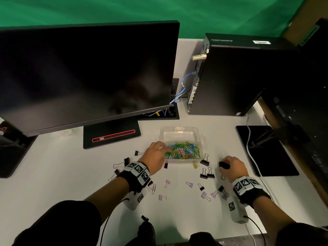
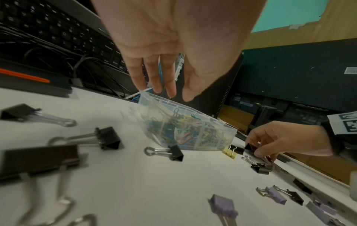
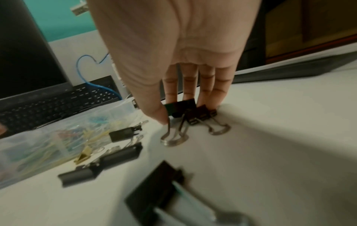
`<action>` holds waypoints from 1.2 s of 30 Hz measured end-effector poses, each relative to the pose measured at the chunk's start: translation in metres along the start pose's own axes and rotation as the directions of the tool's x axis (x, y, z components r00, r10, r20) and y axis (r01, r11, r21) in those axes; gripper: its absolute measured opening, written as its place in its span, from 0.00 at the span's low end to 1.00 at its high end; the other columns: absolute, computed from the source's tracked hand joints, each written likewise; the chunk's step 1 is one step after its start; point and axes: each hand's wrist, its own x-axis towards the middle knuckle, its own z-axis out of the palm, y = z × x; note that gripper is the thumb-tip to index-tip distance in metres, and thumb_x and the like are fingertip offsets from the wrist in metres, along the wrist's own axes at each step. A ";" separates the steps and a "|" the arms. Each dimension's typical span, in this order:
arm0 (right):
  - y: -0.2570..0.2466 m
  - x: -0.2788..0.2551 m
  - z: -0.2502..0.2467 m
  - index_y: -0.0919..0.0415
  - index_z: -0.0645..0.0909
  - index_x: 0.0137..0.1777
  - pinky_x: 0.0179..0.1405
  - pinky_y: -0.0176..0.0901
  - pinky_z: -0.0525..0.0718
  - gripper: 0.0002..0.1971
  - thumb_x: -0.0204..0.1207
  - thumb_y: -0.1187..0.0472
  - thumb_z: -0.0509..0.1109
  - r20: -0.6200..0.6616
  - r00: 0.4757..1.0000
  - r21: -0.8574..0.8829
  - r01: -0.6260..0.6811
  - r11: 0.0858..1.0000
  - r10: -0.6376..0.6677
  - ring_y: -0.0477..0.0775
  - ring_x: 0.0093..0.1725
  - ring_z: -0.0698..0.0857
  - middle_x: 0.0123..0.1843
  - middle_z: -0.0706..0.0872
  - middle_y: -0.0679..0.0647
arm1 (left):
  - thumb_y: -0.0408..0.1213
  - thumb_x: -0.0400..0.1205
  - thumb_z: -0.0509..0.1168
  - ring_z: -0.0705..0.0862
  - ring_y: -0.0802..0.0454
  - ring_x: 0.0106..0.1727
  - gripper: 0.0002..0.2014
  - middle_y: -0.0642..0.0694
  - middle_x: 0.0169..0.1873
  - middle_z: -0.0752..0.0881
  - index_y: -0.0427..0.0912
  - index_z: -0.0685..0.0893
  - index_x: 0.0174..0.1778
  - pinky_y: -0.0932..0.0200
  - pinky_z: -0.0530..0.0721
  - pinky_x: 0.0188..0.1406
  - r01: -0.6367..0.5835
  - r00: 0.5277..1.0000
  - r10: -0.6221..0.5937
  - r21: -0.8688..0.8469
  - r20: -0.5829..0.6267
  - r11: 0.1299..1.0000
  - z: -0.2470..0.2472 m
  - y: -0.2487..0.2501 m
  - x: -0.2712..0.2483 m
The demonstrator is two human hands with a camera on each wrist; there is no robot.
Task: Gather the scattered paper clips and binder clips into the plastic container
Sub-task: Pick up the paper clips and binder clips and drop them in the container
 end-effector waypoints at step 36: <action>-0.038 0.008 -0.027 0.46 0.82 0.31 0.63 0.49 0.72 0.06 0.66 0.58 0.73 0.257 0.966 -0.307 0.047 0.950 0.035 0.49 0.48 0.81 0.40 0.86 0.42 | 0.20 0.78 0.55 0.65 0.49 0.74 0.29 0.48 0.73 0.69 0.50 0.73 0.71 0.58 0.62 0.77 0.353 0.907 -0.343 0.000 0.243 0.936 -0.021 -0.067 -0.068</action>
